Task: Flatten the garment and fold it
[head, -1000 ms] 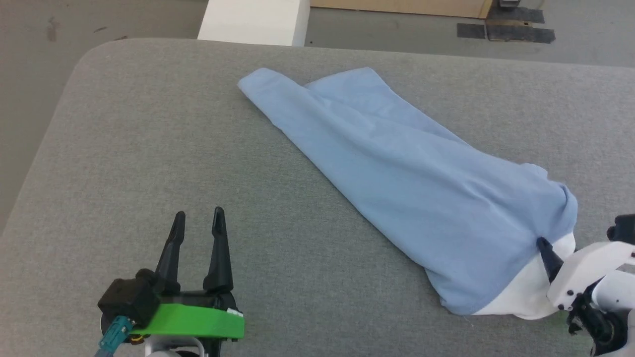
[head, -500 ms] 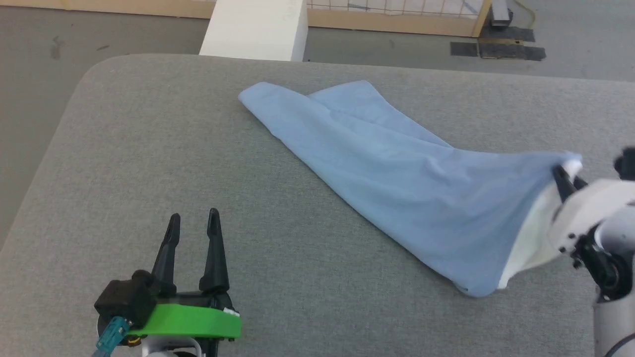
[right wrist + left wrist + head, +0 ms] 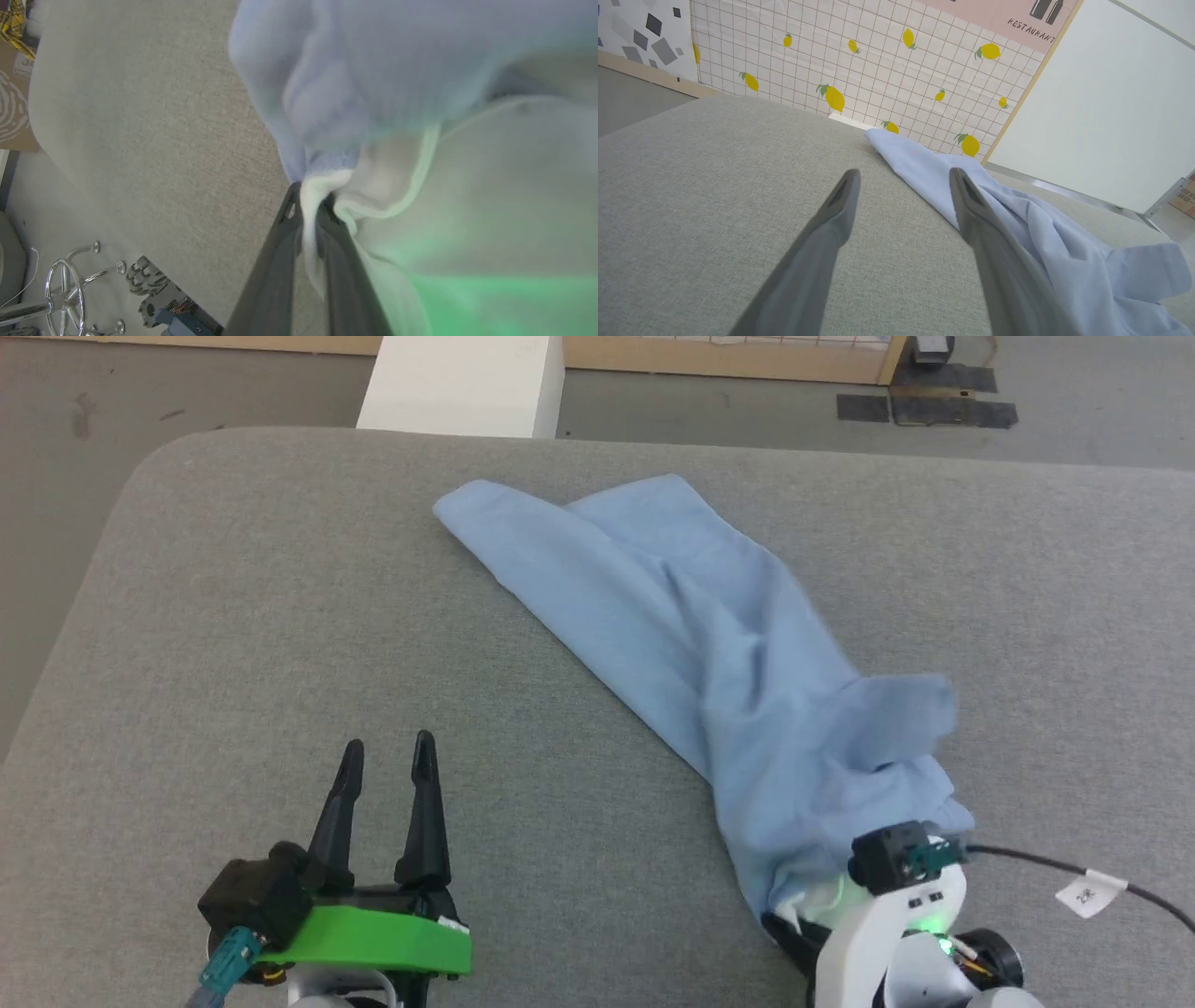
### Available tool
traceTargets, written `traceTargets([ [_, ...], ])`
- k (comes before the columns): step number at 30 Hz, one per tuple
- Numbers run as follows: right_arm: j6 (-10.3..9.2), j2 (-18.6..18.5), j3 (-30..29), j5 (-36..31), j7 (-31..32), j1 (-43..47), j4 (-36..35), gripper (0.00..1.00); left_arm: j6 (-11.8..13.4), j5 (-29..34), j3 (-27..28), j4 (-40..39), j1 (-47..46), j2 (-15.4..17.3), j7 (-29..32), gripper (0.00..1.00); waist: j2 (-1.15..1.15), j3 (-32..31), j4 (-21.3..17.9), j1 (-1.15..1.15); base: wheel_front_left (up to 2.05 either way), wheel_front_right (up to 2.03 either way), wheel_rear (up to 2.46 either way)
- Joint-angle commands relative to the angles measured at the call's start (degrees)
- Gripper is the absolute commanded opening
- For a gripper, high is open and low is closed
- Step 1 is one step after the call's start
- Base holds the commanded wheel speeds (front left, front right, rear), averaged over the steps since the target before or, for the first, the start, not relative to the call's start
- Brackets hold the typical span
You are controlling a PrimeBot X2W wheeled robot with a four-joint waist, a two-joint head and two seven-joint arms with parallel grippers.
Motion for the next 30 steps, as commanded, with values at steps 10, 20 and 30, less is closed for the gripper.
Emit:
traceTargets([
  [10,-0.08,-0.6,2.4,0.1,-1.6,-3.5,0.9,1.0,-0.2,0.0,0.4,0.9,-0.7,-0.2,-0.2,1.0,0.0,-0.5,0.3,0.0,0.0,0.0,0.0],
  [20,-0.08,-1.0,-6.8,9.7,8.2,-10.1,-18.4,1.0,0.1,-0.5,0.0,0.4,-0.4,-0.2,-0.2,1.0,0.0,-0.2,-0.4,0.0,0.0,0.0,0.0],
  [30,-0.08,-4.9,-19.3,-1.8,4.7,-11.7,-12.1,1.0,0.0,-0.5,-0.8,0.2,-1.7,-0.2,-0.2,1.0,0.0,2.7,1.3,0.0,0.0,0.0,0.0],
])
